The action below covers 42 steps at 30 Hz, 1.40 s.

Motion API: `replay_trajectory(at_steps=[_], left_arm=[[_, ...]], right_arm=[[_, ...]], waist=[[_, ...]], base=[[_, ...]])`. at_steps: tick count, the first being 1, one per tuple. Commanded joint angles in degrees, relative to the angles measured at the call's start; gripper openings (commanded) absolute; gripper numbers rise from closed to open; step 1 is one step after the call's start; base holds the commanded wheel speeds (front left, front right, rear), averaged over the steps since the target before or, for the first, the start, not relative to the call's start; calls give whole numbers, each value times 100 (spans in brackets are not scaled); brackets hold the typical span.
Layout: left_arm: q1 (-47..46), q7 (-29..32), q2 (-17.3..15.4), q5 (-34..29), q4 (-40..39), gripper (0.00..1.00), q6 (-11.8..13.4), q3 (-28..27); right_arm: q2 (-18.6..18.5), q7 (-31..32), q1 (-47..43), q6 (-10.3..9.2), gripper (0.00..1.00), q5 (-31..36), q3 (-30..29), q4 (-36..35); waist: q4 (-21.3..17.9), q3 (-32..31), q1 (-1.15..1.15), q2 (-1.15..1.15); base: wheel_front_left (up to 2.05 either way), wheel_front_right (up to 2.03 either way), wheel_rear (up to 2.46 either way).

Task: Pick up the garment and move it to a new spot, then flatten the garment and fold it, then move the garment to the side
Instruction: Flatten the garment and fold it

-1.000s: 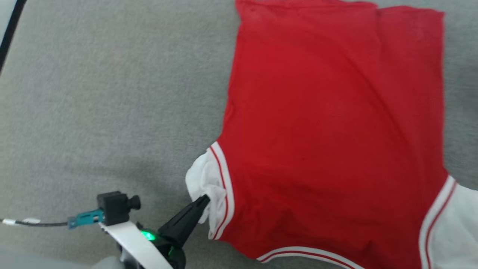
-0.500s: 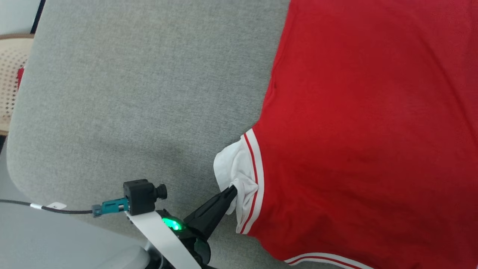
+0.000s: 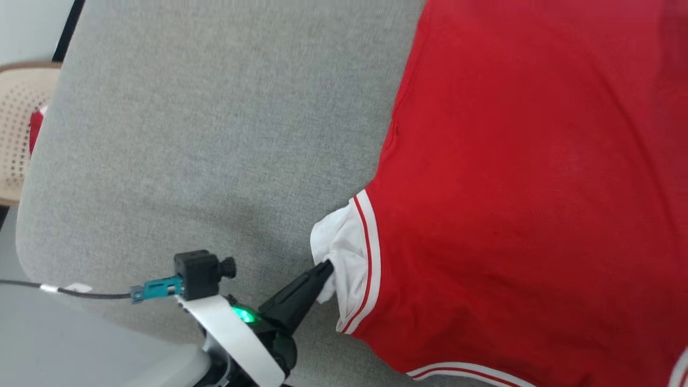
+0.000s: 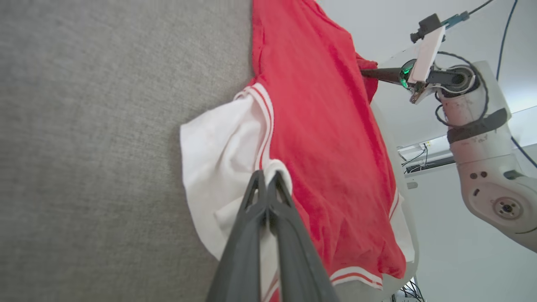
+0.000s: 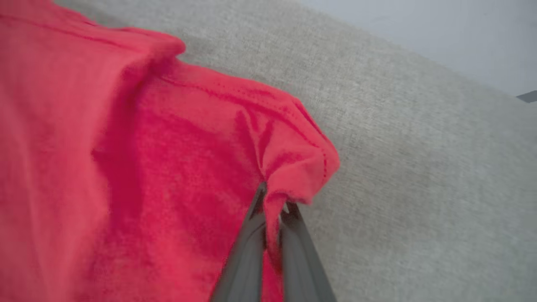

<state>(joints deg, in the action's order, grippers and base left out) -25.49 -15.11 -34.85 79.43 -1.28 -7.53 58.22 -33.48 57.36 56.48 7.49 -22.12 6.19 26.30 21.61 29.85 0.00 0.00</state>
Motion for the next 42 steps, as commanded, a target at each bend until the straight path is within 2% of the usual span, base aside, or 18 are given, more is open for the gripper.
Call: replay_trajectory(at_steps=[1, 9, 13, 15, 22, 27, 29, 35, 36, 37, 38, 42], left_arm=[[152, -5, -70, 75, 55, 0, 15, -97], [723, -5, -247, 125, 251, 0, 15, -502], [1029, -5, -285, 116, 316, 0, 15, -840], [1102, -5, -283, 112, 330, 0, 15, -926], [1408, -5, -216, -25, 462, 0, 15, -1300], [1417, -6, -215, -82, 484, 0, 15, -1356], [1376, -6, -220, -76, 485, 0, 15, -1363], [1394, -5, -216, -64, 485, 0, 15, -1401], [1394, -6, -213, -74, 479, 0, 15, -1399], [1390, -6, -207, -77, 469, 0, 15, -1402], [1384, -6, -198, -83, 463, 0, 15, -1398], [1359, -6, -160, -100, 429, 0, 15, -1414]], right_arm=[[-17, -167, -233, 0, 0, -211, 27, -108], [-542, -313, -1902, 0, 0, -1181, -58, -1201], [-669, -165, -3071, 0, 0, -1546, -341, -1961], [-659, -124, -3380, 0, 0, -1616, -442, -2151], [-200, 234, -5424, 0, 0, -1857, -989, -3458], [242, 444, -6515, 0, 0, -1824, -980, -4150], [452, 482, -6995, 0, 0, -1823, -765, -4348], [695, 306, -7123, 0, 0, -1735, -463, -4518], [698, 221, -7042, 0, 29, -1681, -482, -4550], [700, 151, -6985, 0, 77, -1630, -549, -4566], [654, 111, -6950, 0, 100, -1598, -597, -4613], [405, 199, -6749, 0, 100, -1572, -983, -5043]], waist=[[-185, -373, 0, 0], [-635, -1128, 0, 0], [-879, -1311, 0, 0], [-935, -1333, 0, 0], [-1239, -1413, 0, 0], [-1320, -1426, 0, 0], [-1327, -1420, 0, 0], [-1385, -1388, 0, 0], [-1391, -1383, 0, 0], [-1396, -1378, 0, 0], [-1395, -1375, 0, 0], [-1362, -1348, 0, 0]], base=[[0, 0, 0], [0, 0, 0], [0, 0, 0], [0, 0, 0], [0, 0, 0], [0, 0, 0], [0, 0, 0], [0, 0, 0], [0, 0, 0], [0, 0, 0], [0, 0, 0], [0, 0, 0]])
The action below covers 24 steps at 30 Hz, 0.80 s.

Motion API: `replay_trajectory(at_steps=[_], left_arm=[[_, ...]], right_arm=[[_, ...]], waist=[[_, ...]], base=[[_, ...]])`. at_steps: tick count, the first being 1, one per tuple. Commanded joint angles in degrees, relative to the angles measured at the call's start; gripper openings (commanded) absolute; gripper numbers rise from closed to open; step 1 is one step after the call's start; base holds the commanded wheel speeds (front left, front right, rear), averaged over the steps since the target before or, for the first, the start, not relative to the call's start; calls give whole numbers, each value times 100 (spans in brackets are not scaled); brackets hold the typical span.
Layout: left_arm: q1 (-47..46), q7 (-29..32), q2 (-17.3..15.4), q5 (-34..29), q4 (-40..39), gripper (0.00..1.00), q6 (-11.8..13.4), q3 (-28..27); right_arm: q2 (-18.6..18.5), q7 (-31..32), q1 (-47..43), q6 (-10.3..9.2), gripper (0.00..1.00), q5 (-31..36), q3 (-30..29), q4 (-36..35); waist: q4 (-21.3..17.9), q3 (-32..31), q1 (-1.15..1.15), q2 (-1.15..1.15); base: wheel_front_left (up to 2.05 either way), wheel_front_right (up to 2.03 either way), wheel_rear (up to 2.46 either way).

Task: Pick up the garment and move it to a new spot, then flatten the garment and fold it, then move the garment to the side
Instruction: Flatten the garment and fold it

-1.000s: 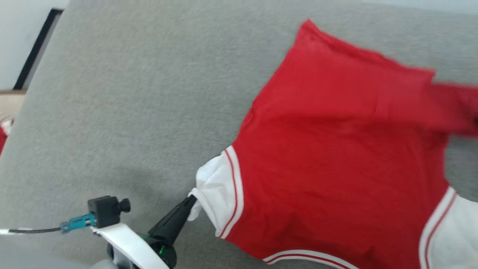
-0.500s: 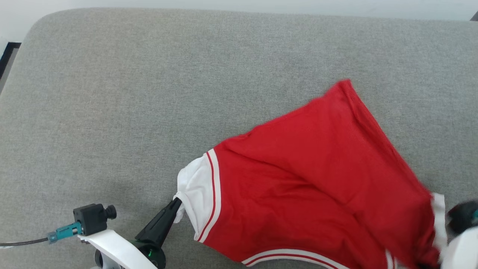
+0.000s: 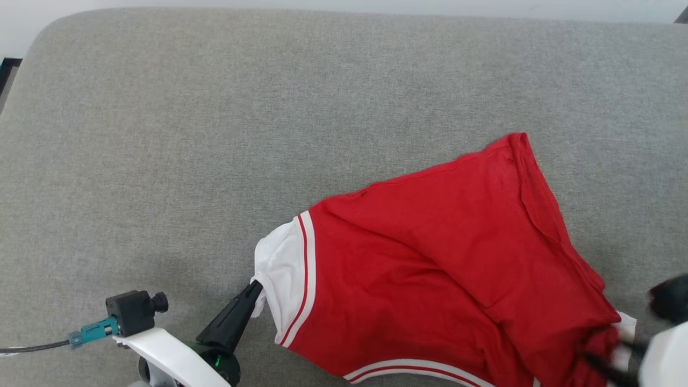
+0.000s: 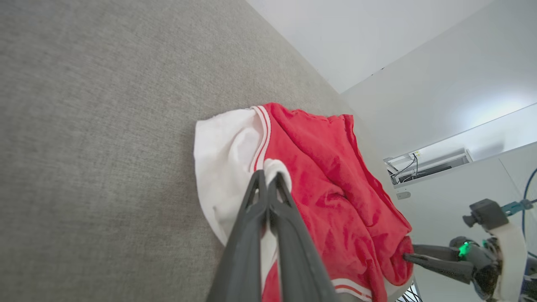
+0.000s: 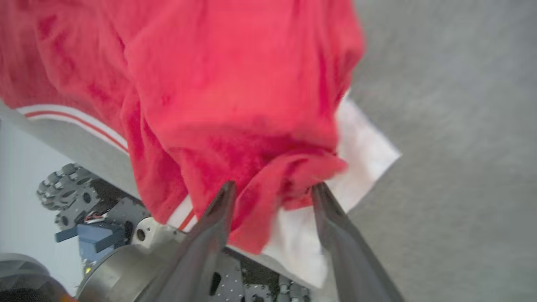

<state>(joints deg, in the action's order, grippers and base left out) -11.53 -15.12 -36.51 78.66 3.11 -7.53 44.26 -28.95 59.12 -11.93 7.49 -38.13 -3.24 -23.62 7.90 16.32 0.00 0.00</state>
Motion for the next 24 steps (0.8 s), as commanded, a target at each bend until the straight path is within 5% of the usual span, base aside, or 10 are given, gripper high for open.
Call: replay_trajectory(at_steps=[1, 8, 24], left_arm=[[-35, -5, 27, -29, -24, 0, 15, -26], [-147, -5, 213, -104, -55, 0, 15, 64], [-775, -4, 552, -100, 8, 0, 15, 574]], right_arm=[[-128, 93, 170, 0, 100, 18, -144, -179], [-487, 237, 1542, 0, 100, -108, -562, -194], [-649, -505, 4381, 0, 100, 718, 1735, 2740]], waist=[[20, 10, 0, 0], [196, 115, 0, 0], [806, 663, 0, 0]], base=[[0, 0, 0], [0, 0, 0], [0, 0, 0]])
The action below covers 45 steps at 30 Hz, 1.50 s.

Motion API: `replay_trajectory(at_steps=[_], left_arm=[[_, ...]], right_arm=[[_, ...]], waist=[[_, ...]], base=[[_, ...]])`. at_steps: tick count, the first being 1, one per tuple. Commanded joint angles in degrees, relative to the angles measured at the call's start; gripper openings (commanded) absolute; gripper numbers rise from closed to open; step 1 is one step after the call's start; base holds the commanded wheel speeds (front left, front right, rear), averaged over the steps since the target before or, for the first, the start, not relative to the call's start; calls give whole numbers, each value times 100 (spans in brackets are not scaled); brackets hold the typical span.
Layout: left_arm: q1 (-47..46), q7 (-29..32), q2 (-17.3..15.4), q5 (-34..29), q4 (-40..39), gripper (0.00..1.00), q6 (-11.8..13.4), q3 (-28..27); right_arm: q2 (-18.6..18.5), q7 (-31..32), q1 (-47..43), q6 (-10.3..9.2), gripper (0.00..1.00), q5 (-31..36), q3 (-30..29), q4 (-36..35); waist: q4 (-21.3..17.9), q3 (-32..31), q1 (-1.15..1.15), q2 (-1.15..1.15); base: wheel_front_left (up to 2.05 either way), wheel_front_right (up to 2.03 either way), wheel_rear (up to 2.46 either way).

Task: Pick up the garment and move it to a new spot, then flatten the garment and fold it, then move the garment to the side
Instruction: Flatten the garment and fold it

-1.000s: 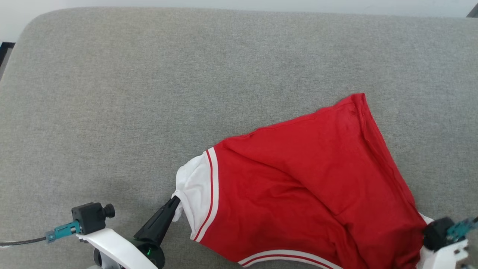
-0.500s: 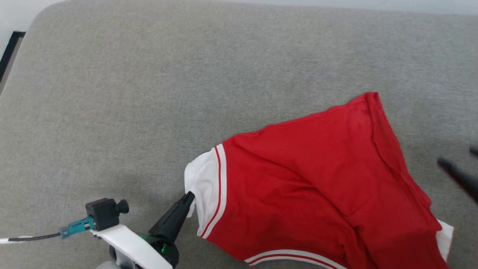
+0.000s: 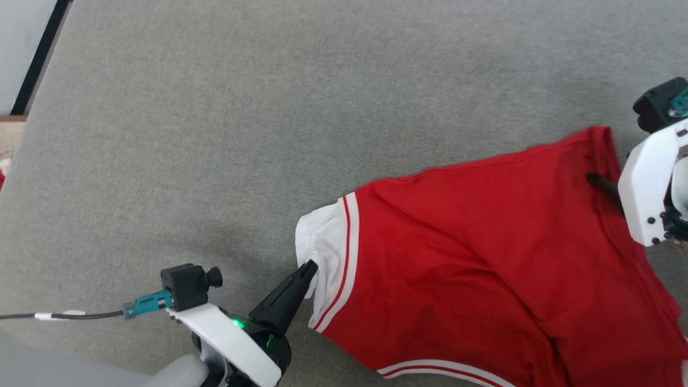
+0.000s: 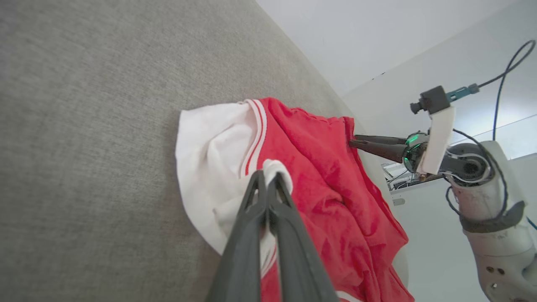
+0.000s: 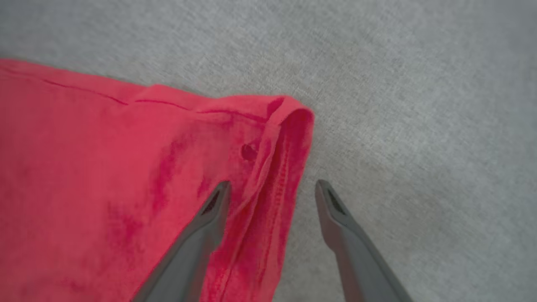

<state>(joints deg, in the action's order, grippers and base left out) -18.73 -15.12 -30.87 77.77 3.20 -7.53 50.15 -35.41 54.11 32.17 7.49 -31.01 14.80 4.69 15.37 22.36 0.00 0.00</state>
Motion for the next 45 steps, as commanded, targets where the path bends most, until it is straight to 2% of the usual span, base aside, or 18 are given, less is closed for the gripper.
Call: replay_trajectory(at_steps=[1, 4, 5, 6, 8, 10, 16, 19, 24, 29, 36, 42, 45], left_arm=[[-88, -4, 6, -9, 6, 0, 15, 9], [-158, -4, 39, 13, 6, 0, 15, 52], [-186, -4, 38, 21, 22, 0, 15, 66], [-217, -4, 24, 20, 45, 0, 15, 85], [-288, -4, 5, 36, 71, 0, 15, 117], [-374, -4, -41, 4, 127, 0, 15, 153], [-859, -4, -112, -204, 406, 0, 15, 44], [-1312, 5, -197, 24, 492, 0, 15, -22], [-2454, 261, -566, 470, 666, 0, 15, -279], [-3751, 608, -791, 934, 1295, 0, 15, -808], [-5550, 635, -738, 857, 2317, 0, 17, -1287], [-6410, 396, -581, 870, 2699, 0, 18, -1528], [-6440, 440, -461, 992, 2591, 0, 18, -1501]], right_arm=[[3, -53, 42, 0, 100, 8, 41, 82], [22, -85, 155, 0, 100, -125, 342, 582], [19, -80, 143, 0, 91, -177, 435, 720], [18, -84, 159, 0, 45, -237, 534, 811], [18, -166, 204, 0, 0, -366, 657, 945], [28, -374, 331, 0, 0, -456, 710, 999], [-44, -1075, 904, -2, 0, -614, 369, 1228], [33, -1367, 1271, -1, 0, -617, 144, 1378], [339, -1947, 2193, -1, 0, -316, -295, 1809], [750, -2546, 3222, -2, 0, 129, -815, 2484], [1206, -3446, 4416, -5, 0, 811, -1316, 3189], [1379, -4115, 4876, -16, 0, 1196, -1751, 3611], [1463, -4339, 4851, -15, 0, 1326, -1839, 3822]], waist=[[88, 89, 0, 0], [145, 146, 0, 0], [152, 154, 0, 0], [153, 161, 0, 0], [130, 164, 0, 0], [78, 149, 0, 0], [-179, 164, 0, 0], [-370, 208, 0, 0], [-773, 313, 0, 0], [-1062, 397, 0, 0], [-1284, 505, 0, 0], [-1295, 414, 0, 0], [-1288, 332, 0, 0]], base=[[0, 0, 0], [0, 0, 0], [0, 0, 0], [0, 0, 0], [0, 0, 0], [0, 0, 0], [0, 0, 0], [0, 0, 0], [0, 0, 0], [0, 0, 0], [0, 0, 0], [0, 0, 0], [0, 0, 0]])
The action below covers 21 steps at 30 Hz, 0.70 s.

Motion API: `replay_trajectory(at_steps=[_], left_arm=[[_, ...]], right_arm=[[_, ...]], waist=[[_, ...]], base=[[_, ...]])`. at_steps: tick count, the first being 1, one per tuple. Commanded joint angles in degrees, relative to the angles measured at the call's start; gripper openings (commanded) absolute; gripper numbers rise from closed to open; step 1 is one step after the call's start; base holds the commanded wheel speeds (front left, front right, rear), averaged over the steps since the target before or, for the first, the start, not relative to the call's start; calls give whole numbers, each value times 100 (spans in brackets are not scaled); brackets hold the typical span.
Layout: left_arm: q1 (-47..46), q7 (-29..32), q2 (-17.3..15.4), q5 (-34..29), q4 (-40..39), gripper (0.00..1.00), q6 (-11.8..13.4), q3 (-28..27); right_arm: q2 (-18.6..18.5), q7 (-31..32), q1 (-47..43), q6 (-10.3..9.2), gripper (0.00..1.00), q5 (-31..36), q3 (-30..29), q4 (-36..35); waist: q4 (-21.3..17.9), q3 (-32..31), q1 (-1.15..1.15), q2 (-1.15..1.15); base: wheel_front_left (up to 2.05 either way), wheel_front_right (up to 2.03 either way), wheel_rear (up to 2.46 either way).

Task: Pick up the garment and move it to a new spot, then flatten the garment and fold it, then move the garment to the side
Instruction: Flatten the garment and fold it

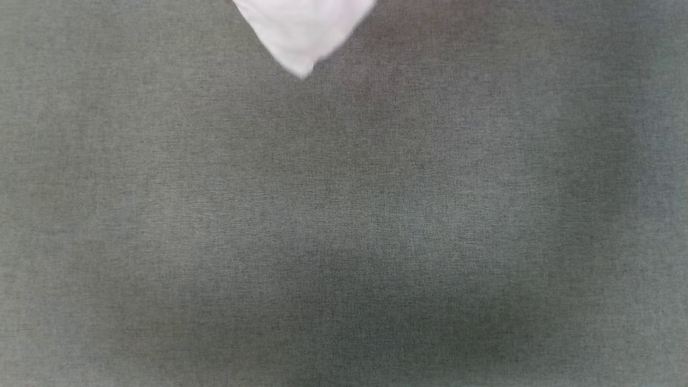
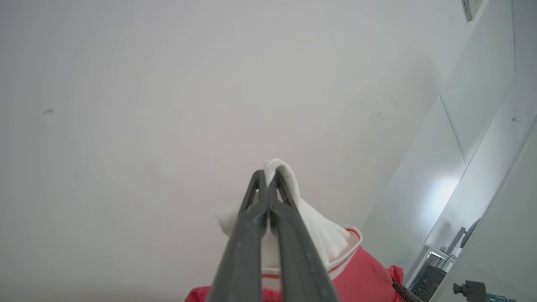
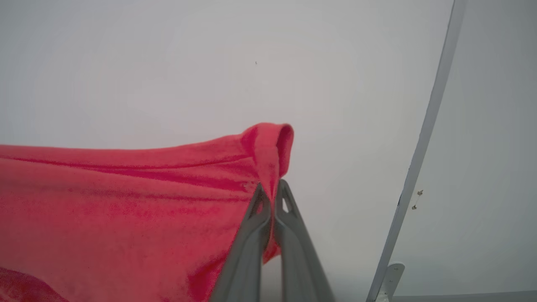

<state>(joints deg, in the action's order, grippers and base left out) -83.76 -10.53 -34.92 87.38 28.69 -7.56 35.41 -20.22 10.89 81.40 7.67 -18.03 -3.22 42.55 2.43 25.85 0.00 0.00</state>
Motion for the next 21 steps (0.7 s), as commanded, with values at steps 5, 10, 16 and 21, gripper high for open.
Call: replay_trajectory(at_steps=[5, 10, 16, 21], left_arm=[[766, -14, -66, 233, -365, 0, 21, 113], [2640, -269, -25, 489, -1233, 0, 21, 279], [4831, -446, 252, 533, -2038, 0, 15, 251], [6241, -472, 472, 311, -2648, 0, 15, -181]], right_arm=[[-6, -160, -501, -33, 0, -27, 83, 305], [-107, -125, -1846, -31, 0, -619, 573, 105], [-453, 19, -3930, -22, 0, -1486, 832, -824], [-550, 239, -5611, -20, 0, -1925, 508, -1952]], waist=[[41, -130, 0, 0], [149, -335, 0, 0], [316, -629, 0, 0], [446, -819, 0, 0]], base=[[0, 0, 0], [0, 0, 0], [0, 0, 0], [0, 0, 0]])
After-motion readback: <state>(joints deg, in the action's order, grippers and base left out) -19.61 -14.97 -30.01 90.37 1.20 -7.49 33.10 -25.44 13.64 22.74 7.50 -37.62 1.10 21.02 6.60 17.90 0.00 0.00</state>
